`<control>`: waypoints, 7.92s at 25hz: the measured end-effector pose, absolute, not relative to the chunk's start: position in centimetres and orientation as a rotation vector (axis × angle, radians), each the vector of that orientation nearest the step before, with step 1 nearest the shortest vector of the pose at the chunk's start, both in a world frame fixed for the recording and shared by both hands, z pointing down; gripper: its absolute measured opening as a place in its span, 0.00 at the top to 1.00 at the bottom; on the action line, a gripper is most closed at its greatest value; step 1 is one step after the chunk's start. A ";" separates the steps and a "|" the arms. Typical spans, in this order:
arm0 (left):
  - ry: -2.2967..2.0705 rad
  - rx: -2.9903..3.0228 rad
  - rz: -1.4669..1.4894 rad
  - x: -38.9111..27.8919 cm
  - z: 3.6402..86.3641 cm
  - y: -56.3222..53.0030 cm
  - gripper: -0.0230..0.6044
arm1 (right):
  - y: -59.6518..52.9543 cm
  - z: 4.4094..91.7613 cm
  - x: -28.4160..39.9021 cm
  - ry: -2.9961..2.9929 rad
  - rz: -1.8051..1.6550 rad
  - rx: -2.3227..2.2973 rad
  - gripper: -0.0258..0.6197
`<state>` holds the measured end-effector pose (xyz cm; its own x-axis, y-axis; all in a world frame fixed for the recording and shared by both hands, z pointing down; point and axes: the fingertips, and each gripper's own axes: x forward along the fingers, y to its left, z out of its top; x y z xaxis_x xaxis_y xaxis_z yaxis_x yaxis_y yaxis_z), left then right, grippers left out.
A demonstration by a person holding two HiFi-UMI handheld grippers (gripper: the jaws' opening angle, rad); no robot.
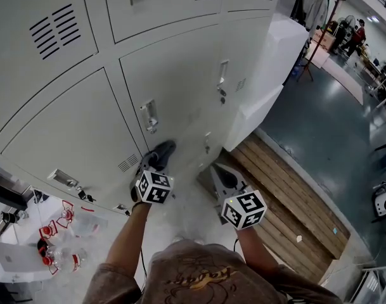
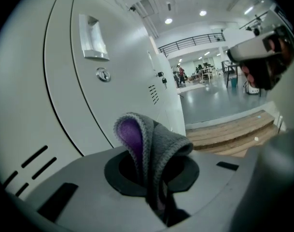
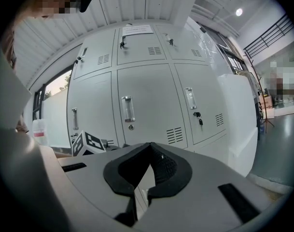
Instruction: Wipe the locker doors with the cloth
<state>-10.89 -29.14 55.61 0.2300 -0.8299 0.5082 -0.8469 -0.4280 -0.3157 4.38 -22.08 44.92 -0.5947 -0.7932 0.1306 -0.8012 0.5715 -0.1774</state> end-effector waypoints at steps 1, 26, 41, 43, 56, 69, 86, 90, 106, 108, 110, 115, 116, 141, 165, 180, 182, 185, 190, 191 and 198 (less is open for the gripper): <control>-1.652 2.439 0.971 -10.8 55.7 -29.0 0.90 | -22.1 45.0 4.4 -2.751 0.341 1.398 0.96; -1.721 2.878 0.799 -4.6 35.3 -28.4 0.90 | -20.8 44.7 4.8 -2.766 0.334 1.404 0.96; -2.123 3.033 0.696 -5.7 18.2 -29.1 0.90 | -20.0 44.0 5.0 -2.765 0.306 1.406 0.96; -2.180 3.035 0.714 -5.7 16.5 -29.2 0.90 | -20.0 44.0 4.9 -2.766 0.304 1.403 0.96; -2.373 2.962 0.797 -6.3 11.3 -31.2 0.90 | -20.4 43.6 5.6 -2.762 0.295 1.428 0.96; -2.295 2.886 0.996 -5.6 15.0 -33.7 0.90 | -20.7 43.8 6.5 -2.750 0.306 1.462 0.96; -2.095 2.793 1.149 -5.1 23.7 -34.6 0.90 | -20.5 44.6 6.4 -2.744 0.341 1.476 0.96; -2.021 2.761 1.164 -5.0 27.0 -34.8 0.90 | -20.5 44.8 6.6 -2.737 0.346 1.486 0.96; -1.893 2.596 1.164 -4.7 37.1 -35.3 0.90 | -20.9 45.4 7.9 -2.707 0.362 1.526 0.96; -1.868 2.582 1.164 -4.7 38.6 -35.4 0.90 | -21.1 45.4 8.0 -2.705 0.364 1.529 0.96; -1.845 2.569 1.161 -4.7 40.1 -35.6 0.90 | -21.2 45.5 8.1 -2.704 0.365 1.530 0.96; -1.786 2.529 1.151 -4.7 43.6 -35.5 0.90 | -21.5 45.6 8.5 -2.696 0.368 1.540 0.96; -1.775 2.521 1.156 -4.7 44.3 -35.5 0.90 | -21.5 45.6 8.6 -2.693 0.368 1.543 0.96; -1.620 2.690 1.031 -0.8 46.4 -33.6 0.90 | -21.0 45.3 12.1 -2.608 0.341 1.676 0.96; -2.173 3.016 0.725 1.0 16.8 -36.0 0.90 | -20.7 43.5 11.1 -2.638 0.292 1.654 0.96; -2.152 2.893 0.821 0.8 17.1 -39.1 0.90 | -21.3 43.7 11.7 -2.627 0.305 1.679 0.96; -2.130 2.876 0.824 0.8 17.7 -39.4 0.90 | -21.4 43.8 11.8 -2.625 0.308 1.684 0.96; -2.108 2.860 0.815 0.8 18.5 -39.5 0.90 | -21.3 44.0 12.0 -2.621 0.314 1.692 0.96; -2.073 2.841 0.822 0.8 20.6 -39.6 0.90 | -21.2 44.2 12.4 -2.614 0.323 1.707 0.96; -2.063 2.836 0.826 0.8 21.2 -39.6 0.90 | -21.2 44.3 12.4 -2.613 0.323 1.707 0.96; -1.992 2.807 0.870 0.9 25.2 -39.8 0.90 | -21.2 44.4 12.3 -2.612 0.329 1.705 0.96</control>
<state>0.91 -39.75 25.18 0.2811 -0.9480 0.1490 -0.7533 -0.3142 -0.5778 12.33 -21.19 44.44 -0.4092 -0.9047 0.1184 -0.9058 0.3871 -0.1721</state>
